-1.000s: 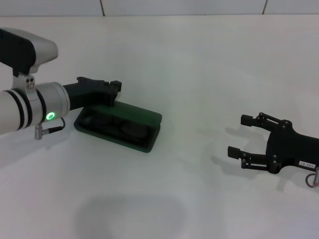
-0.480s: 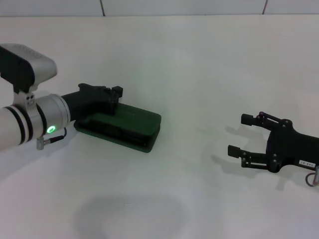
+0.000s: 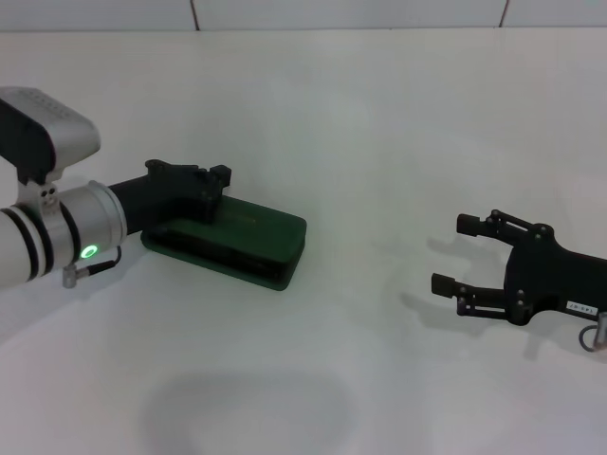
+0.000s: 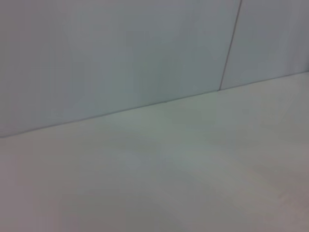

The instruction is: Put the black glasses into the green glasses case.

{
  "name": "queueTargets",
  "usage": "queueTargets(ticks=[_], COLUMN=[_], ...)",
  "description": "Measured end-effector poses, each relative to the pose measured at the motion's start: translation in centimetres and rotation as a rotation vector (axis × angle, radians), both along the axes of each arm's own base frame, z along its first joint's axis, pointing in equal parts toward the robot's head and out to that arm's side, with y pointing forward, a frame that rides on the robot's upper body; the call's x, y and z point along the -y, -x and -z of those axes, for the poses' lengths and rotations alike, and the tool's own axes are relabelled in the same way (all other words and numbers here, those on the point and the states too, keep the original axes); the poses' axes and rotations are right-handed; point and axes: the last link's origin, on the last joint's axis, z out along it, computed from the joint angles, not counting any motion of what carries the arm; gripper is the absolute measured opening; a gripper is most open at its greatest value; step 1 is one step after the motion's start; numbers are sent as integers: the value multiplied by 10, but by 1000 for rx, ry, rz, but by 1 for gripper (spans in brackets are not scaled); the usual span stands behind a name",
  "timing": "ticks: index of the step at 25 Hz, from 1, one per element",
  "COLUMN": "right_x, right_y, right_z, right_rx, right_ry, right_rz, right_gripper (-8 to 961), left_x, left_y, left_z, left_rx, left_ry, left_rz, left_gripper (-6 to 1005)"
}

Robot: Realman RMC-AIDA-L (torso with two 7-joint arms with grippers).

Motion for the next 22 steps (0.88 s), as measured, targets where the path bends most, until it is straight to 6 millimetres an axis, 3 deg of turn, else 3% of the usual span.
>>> queueTargets(ticks=[14, 17, 22], right_x=[-2, -2, -3], right_y=[2, 2, 2], right_z=[0, 0, -1], right_rx=[-4, -4, -8], right_ry=[4, 4, 8], right_rz=[4, 5, 13], right_gripper=[874, 874, 874], left_x=[6, 5, -3], left_y=[7, -2, -26], left_z=[2, -2, -25], left_rx=[45, 96, 196], left_ry=[-4, 17, 136], left_rz=[11, 26, -25], left_gripper=[146, 147, 149])
